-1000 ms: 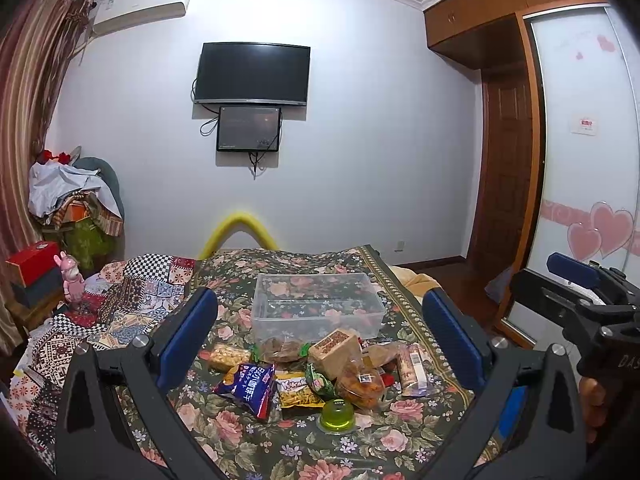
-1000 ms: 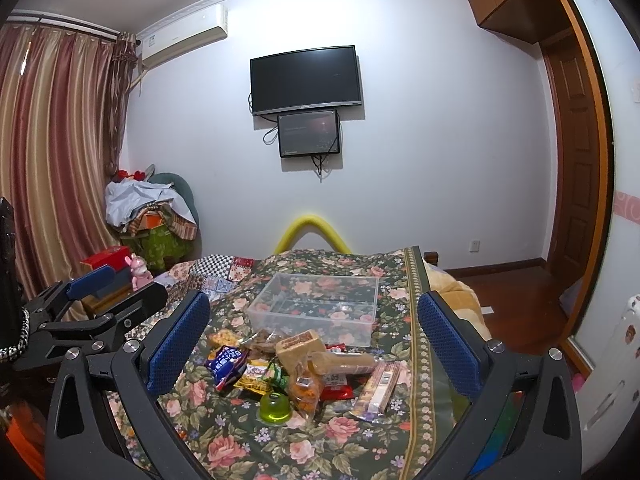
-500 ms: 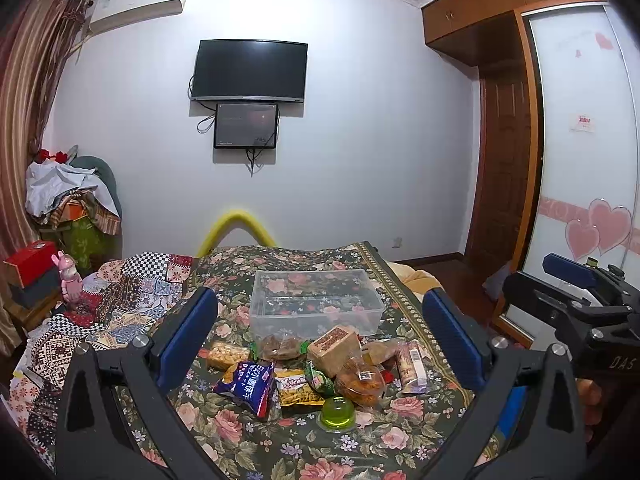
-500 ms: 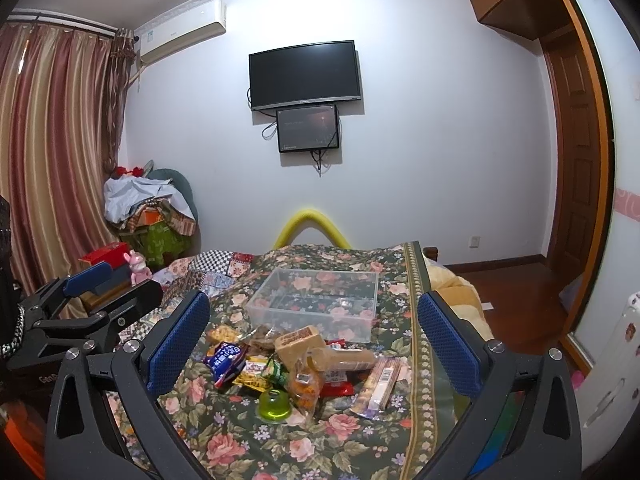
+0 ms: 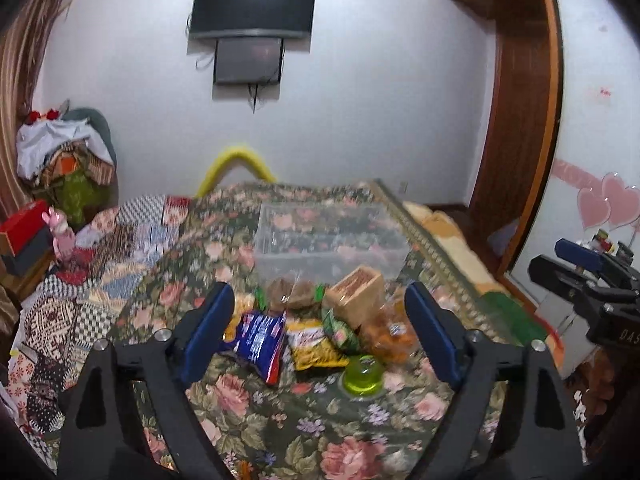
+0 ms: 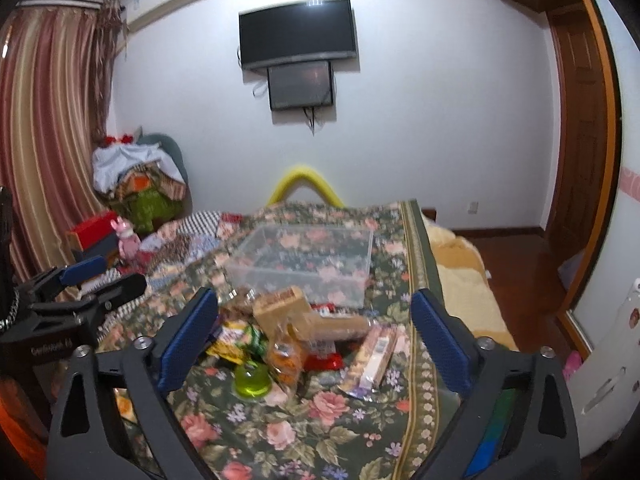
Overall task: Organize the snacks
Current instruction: 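Grasp the blue biscuit bag with left tool while right tool grasps biscuit roll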
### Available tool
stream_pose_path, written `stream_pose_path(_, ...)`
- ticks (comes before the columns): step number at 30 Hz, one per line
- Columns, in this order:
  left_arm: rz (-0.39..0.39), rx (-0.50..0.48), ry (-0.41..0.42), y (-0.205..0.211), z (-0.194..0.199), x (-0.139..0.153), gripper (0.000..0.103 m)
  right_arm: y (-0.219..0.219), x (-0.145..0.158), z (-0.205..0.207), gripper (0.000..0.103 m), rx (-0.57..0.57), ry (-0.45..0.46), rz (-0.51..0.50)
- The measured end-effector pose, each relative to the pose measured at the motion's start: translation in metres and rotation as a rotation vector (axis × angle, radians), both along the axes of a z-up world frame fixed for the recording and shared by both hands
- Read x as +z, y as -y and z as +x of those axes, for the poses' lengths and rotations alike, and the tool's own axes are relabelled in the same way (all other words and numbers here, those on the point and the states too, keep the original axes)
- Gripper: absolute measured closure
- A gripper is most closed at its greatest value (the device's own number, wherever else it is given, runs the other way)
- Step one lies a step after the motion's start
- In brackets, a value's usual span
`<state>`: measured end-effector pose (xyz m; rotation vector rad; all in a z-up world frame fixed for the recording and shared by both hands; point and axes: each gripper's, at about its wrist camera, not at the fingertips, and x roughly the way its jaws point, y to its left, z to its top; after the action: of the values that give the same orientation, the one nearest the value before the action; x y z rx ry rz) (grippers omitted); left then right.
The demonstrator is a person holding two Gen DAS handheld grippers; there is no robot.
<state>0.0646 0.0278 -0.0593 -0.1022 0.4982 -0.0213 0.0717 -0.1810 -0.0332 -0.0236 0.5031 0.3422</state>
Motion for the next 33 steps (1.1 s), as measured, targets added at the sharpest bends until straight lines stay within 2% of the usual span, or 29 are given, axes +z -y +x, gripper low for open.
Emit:
stream_pose_path(3,-0.016,0.003,-0.076,-0.01,0.015,-0.018,0.025,0.006,-0.014,0.014,0.017,0.004,-0.066,-0.001)
stream_pose_path(8,-0.041,0.02,-0.185,-0.025,0.037,-0.048,0.026,0.015,-0.036,0.037,0.026,-0.012,-0.158,-0.011)
stream_pose_path(11,-0.018,0.031,-0.223,-0.035,0.05,-0.061,0.029,0.019,-0.05,0.052,0.03,-0.028,-0.207,-0.033)
stream_pose_path(17,-0.026,0.04,-0.308,-0.051,0.078,-0.088,0.037,0.027,-0.077,0.079,0.04,-0.044,-0.329,-0.033)
stream_pose_path(29,-0.087,0.046,-0.414,-0.068,0.118,-0.136,0.037,0.022,-0.122,0.117,0.049,-0.047,-0.487,-0.061)
stream_pose_path(33,-0.105,0.051,-0.41,-0.073,0.126,-0.144,0.029,0.021,-0.131,0.126,0.051,-0.053,-0.514,-0.075)
